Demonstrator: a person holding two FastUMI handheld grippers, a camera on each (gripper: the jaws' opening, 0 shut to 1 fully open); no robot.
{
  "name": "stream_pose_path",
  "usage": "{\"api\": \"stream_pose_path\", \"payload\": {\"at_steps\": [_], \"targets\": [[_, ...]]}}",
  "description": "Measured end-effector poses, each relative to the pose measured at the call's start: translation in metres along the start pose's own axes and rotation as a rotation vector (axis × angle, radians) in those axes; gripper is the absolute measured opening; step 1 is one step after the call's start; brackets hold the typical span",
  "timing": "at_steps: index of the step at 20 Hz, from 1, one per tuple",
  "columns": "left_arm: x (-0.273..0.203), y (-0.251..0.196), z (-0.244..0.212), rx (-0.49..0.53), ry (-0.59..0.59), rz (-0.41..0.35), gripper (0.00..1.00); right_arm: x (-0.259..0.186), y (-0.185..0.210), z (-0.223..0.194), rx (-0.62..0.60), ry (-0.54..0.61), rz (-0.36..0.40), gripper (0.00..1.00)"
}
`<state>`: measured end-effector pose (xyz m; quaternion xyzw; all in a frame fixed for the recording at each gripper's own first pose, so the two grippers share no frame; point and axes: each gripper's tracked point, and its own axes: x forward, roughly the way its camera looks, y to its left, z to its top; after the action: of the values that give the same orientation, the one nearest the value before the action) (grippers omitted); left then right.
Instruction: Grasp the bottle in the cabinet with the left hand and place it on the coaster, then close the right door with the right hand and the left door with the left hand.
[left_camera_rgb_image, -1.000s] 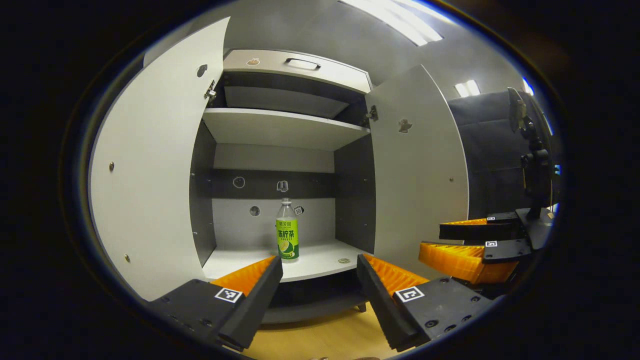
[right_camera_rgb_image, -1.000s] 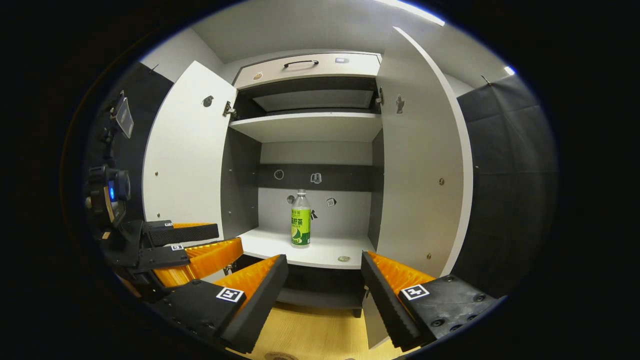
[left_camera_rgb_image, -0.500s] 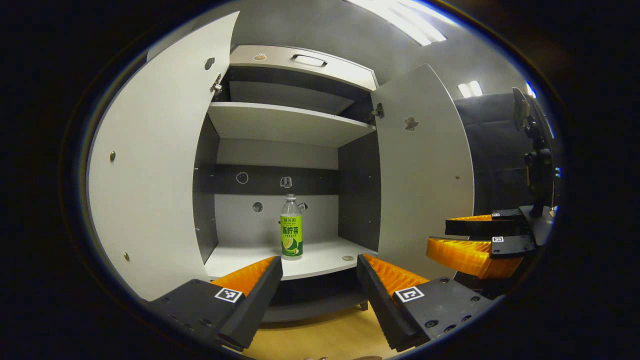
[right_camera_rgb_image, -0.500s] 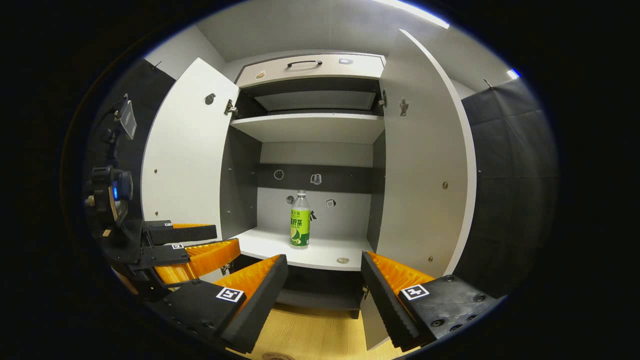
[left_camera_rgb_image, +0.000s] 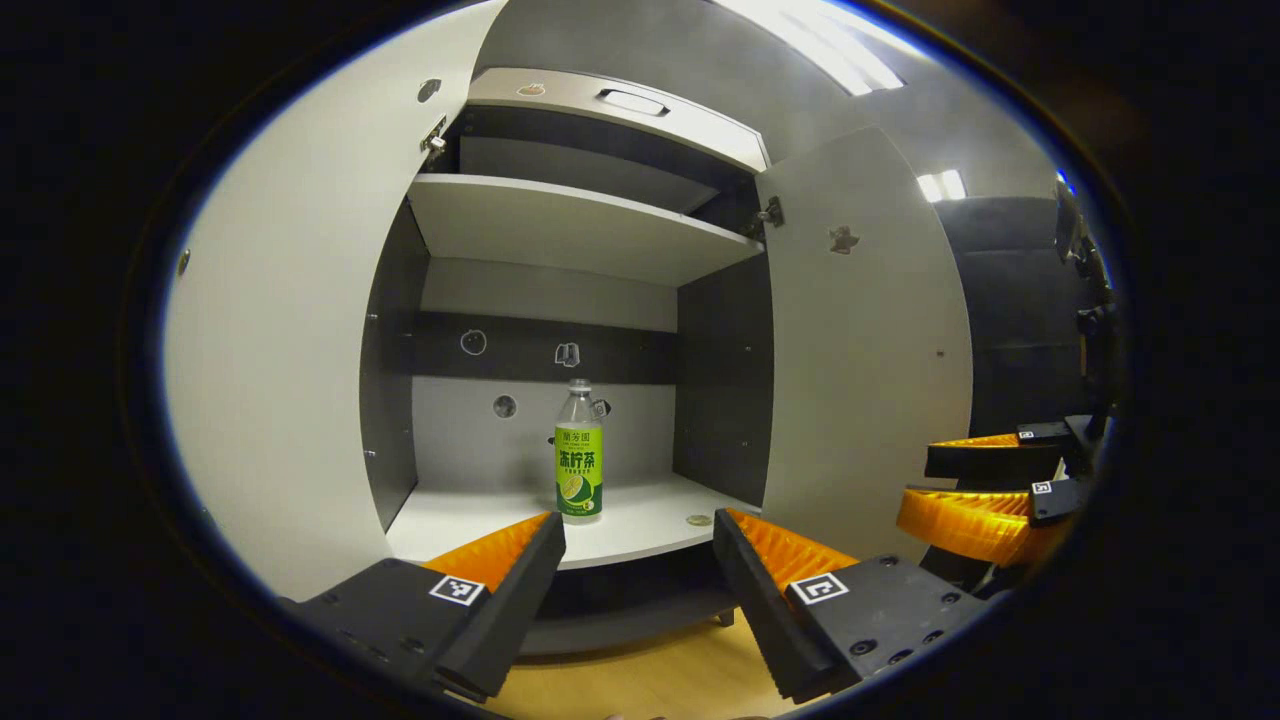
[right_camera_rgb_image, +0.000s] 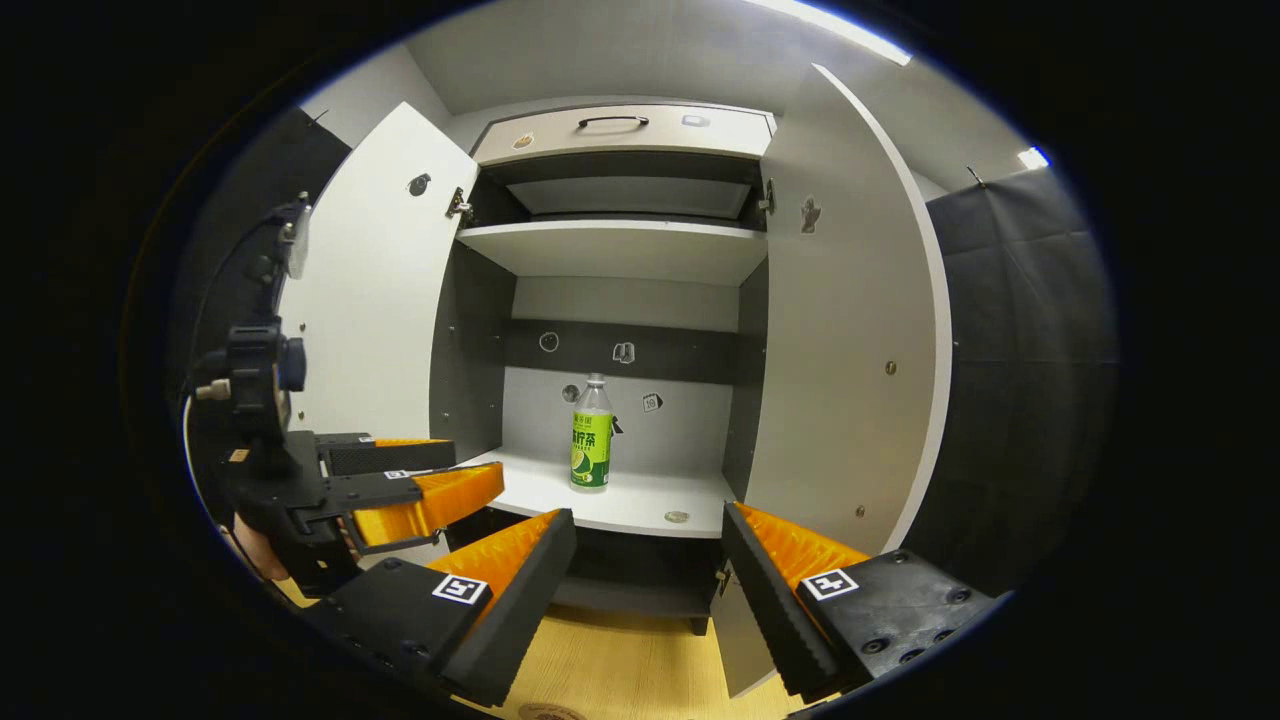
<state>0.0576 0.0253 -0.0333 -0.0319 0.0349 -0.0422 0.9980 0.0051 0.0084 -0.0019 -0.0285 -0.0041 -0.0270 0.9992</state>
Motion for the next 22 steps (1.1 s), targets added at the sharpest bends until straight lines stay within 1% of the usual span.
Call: {"api": "stream_pose_path", "payload": {"at_steps": [2,5,7,10,12,15,17,20,21,22], "targets": [[0.019,0.005,0.000,0.007,-0.002,0.017,0.95,0.005,0.001,0.002,-0.006,-0.011,0.023,0.98],[0.055,0.018,0.006,0.040,-0.029,0.076,0.95,0.020,0.000,-0.004,0.001,0.000,0.076,0.98],[0.081,0.020,0.007,0.070,-0.036,0.090,0.95,0.030,-0.001,-0.007,0.011,0.002,0.109,0.98],[0.117,0.023,0.002,0.115,-0.038,0.092,0.95,0.045,-0.007,-0.014,-0.002,0.008,0.122,0.98],[0.137,0.029,-0.001,0.141,-0.041,0.112,0.95,0.054,-0.008,-0.018,0.001,0.014,0.134,0.98],[0.163,0.040,-0.007,0.166,-0.044,0.144,0.89,0.065,-0.007,-0.024,-0.003,0.025,0.149,0.98],[0.180,0.048,-0.008,0.163,-0.052,0.162,0.89,0.072,-0.006,-0.030,-0.014,0.037,0.156,0.98],[0.203,0.052,-0.010,0.152,-0.052,0.154,0.89,0.078,-0.004,-0.036,-0.017,0.049,0.170,0.98],[0.209,0.057,-0.011,0.157,-0.050,0.165,0.93,0.080,-0.004,-0.037,-0.014,0.052,0.174,0.98],[0.214,0.059,-0.013,0.159,-0.047,0.169,0.89,0.083,-0.004,-0.037,-0.012,0.054,0.176,0.98]]}}
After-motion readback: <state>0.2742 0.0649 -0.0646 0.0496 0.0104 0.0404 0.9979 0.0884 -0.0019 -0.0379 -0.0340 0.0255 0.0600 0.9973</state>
